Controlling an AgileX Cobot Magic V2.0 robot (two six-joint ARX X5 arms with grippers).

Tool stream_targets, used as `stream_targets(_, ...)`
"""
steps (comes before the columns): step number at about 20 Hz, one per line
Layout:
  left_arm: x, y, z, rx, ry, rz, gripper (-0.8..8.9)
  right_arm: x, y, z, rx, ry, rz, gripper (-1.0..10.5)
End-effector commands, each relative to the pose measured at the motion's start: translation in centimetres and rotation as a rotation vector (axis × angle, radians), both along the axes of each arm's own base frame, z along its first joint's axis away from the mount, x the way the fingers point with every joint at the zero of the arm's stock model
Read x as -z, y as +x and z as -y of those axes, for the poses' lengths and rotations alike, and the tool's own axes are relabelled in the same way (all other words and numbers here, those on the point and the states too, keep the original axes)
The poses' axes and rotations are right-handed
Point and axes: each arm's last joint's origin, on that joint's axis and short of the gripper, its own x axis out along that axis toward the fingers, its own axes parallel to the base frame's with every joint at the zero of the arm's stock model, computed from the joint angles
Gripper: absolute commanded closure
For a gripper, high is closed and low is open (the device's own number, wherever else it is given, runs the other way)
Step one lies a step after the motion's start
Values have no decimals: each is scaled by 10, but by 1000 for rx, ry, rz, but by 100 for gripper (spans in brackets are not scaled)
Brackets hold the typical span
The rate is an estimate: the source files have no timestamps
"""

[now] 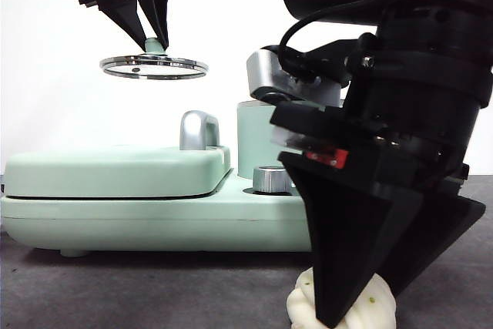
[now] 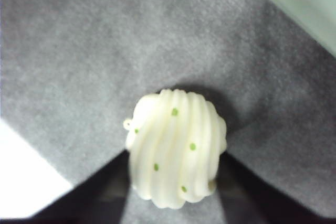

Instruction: Put the buns in a small steamer

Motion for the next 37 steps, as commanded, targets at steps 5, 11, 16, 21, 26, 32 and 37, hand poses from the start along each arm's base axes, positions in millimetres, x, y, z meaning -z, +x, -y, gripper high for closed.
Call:
stream_targets(5, -6, 2, 2, -4, -23, 44, 727, -31, 2, -7, -18, -5, -88, 810)
stream_targets(11, -6, 2, 2, -4, -23, 45, 727, -126, 35, -3, 5, -78, 39, 810)
stream_targets(16, -6, 2, 2, -4, -23, 45, 727, -176, 102, 1, 70, -97, 161, 810)
stream_targets(21, -6, 2, 2, -4, -23, 45, 727, -173, 166, 0, 119, -103, 190, 810)
stream_targets(26, -6, 1, 4, -1, -23, 45, 727, -139, 201, 1, 118, -163, 130, 810)
stream_targets(32, -6, 1, 5, -2, -26, 46, 727, -114, 215, -2, 103, -202, 95, 771)
stream_targets(37, -6, 1, 5, -1, -26, 47, 727, -115, 217, -1, 113, -193, 105, 616)
